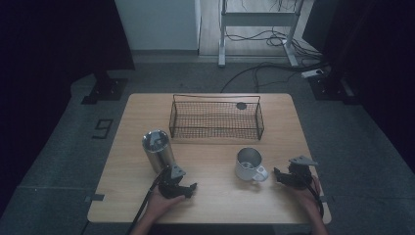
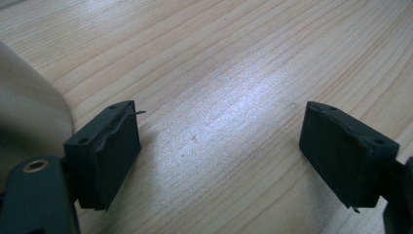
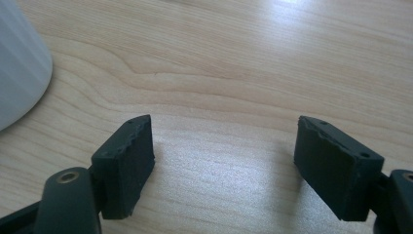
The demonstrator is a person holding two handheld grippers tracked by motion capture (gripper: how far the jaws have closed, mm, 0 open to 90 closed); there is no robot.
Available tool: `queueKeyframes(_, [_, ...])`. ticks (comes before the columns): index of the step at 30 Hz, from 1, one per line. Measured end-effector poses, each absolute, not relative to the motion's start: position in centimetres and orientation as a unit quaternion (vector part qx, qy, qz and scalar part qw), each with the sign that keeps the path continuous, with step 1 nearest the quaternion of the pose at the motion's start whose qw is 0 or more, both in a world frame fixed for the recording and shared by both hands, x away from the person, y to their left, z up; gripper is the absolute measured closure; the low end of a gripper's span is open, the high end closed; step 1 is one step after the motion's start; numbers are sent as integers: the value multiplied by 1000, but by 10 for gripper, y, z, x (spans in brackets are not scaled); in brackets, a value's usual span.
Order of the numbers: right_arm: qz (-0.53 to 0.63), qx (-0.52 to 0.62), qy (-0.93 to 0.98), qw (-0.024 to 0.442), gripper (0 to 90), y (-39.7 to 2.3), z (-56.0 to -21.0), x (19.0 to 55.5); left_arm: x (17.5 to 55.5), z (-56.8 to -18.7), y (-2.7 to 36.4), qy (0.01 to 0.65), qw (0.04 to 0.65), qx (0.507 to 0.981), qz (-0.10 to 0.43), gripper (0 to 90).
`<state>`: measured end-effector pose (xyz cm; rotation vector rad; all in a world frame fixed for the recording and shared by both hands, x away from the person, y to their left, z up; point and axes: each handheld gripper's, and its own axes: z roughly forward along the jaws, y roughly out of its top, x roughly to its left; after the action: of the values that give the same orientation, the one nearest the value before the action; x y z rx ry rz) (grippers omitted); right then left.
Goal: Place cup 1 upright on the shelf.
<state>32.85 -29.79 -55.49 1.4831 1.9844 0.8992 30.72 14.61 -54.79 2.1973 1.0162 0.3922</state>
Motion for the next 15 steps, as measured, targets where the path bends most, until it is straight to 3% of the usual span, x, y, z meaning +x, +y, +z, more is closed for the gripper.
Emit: queueKeyframes(15, [332, 550, 726, 243, 219, -299, -555, 329, 306, -548, 146, 391, 339, 842, 151, 155])
